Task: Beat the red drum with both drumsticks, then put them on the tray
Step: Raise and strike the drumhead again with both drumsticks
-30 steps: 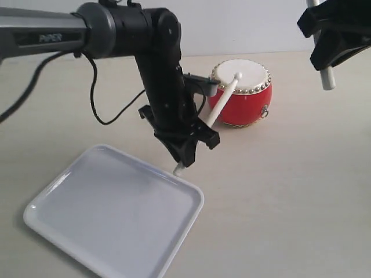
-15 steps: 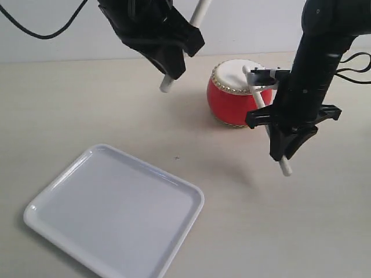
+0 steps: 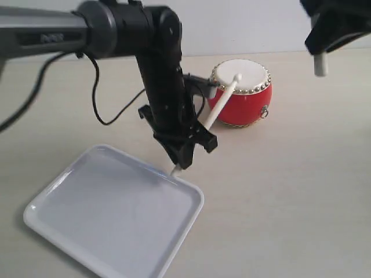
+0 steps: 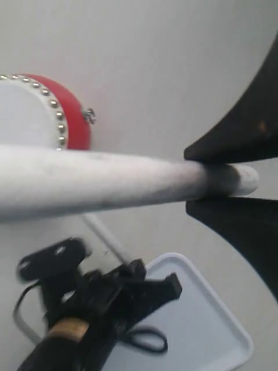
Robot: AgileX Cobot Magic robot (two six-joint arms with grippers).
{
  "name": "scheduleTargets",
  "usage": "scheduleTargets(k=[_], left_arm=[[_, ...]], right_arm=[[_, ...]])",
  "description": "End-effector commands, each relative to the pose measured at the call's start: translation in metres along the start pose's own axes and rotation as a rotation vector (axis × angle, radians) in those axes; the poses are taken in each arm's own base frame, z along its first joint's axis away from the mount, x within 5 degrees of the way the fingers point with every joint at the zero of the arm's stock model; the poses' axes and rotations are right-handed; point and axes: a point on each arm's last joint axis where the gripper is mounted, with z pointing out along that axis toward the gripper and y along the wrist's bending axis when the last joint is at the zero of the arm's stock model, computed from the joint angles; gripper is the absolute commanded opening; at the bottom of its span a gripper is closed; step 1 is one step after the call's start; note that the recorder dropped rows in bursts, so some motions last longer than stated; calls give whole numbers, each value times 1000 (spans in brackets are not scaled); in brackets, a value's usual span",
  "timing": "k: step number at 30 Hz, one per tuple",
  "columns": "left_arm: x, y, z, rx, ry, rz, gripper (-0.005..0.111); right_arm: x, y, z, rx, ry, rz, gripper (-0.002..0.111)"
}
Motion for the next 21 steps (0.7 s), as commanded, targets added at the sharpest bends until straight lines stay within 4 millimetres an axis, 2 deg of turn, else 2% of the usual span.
scheduleTargets(k=[1, 3, 5, 10, 15, 17, 21], left_arm=[[-8, 0, 12, 36, 1, -34, 0], [-11, -3, -3, 33, -41, -23, 0], [-12, -9, -27, 26, -101, -7, 0], [-3, -28, -98, 4, -270, 40, 0], [16, -38, -149, -72, -377, 78, 0], [24, -40, -163, -103, -402, 63, 0], [35, -44, -175, -113, -425, 57, 0]], right_arm=[[5, 6, -27, 12, -112, -24, 0], [3, 4, -24, 21, -102, -25, 0], [-1, 0, -11, 26, -65, -21, 0], [-14, -12, 39, 19, 50, 7, 0], [-18, -24, 109, -19, 223, 56, 0], [-13, -30, 146, -44, 344, 87, 0], [9, -39, 212, -98, 584, 153, 0]])
